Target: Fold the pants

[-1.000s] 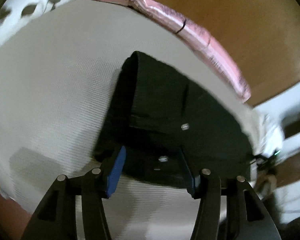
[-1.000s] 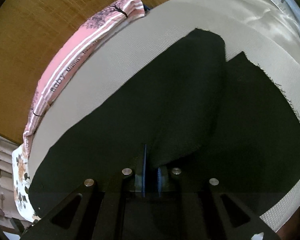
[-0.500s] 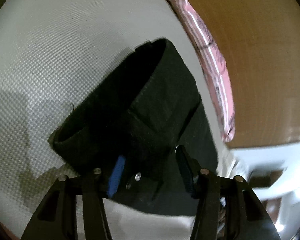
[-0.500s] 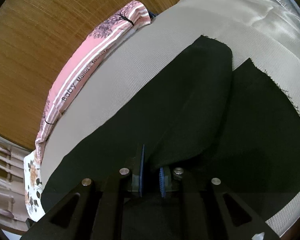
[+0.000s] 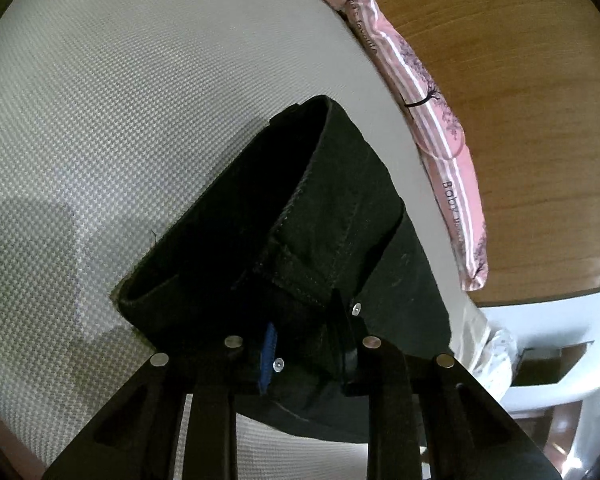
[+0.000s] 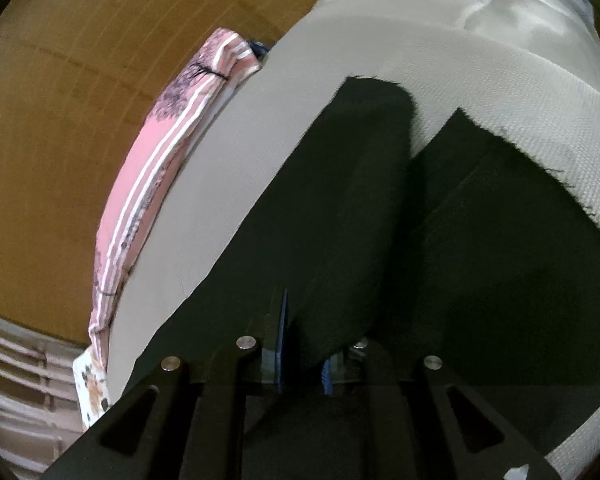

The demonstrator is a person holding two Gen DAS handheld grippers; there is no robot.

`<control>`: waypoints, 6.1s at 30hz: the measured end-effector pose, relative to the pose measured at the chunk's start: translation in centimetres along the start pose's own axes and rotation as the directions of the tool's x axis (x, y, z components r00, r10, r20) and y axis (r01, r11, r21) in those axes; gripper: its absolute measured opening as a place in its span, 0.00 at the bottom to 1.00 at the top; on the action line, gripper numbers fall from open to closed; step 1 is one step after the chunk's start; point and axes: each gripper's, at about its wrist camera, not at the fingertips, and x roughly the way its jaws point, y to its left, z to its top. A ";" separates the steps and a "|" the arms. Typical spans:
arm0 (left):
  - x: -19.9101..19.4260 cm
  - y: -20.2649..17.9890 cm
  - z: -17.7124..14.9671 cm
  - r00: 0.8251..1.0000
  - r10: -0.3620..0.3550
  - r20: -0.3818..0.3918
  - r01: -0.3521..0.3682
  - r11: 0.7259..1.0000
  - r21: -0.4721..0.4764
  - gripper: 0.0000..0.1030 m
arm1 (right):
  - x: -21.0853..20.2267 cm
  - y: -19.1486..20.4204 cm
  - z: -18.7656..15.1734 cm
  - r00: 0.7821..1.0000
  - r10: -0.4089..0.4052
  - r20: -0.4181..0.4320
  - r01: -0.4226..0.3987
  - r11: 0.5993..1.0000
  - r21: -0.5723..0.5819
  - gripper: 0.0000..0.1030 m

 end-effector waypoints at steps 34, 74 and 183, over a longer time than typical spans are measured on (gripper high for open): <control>-1.2 -5.3 -4.0 0.914 0.404 0.019 -0.316 0.684 0.658 0.31 | -5.5 -5.2 -5.0 0.985 -0.170 -0.042 0.169 0.985 -0.018 0.10; 17.2 -29.8 -31.6 0.900 0.333 -0.282 0.284 0.044 0.958 0.46 | -10.3 -6.0 1.1 0.994 0.104 0.020 -0.105 0.992 0.065 0.05; 8.3 -19.0 -6.8 0.982 0.181 0.056 -0.151 0.570 0.808 0.49 | 16.8 32.0 -18.0 0.875 -0.098 -0.474 -0.361 0.521 -0.774 0.06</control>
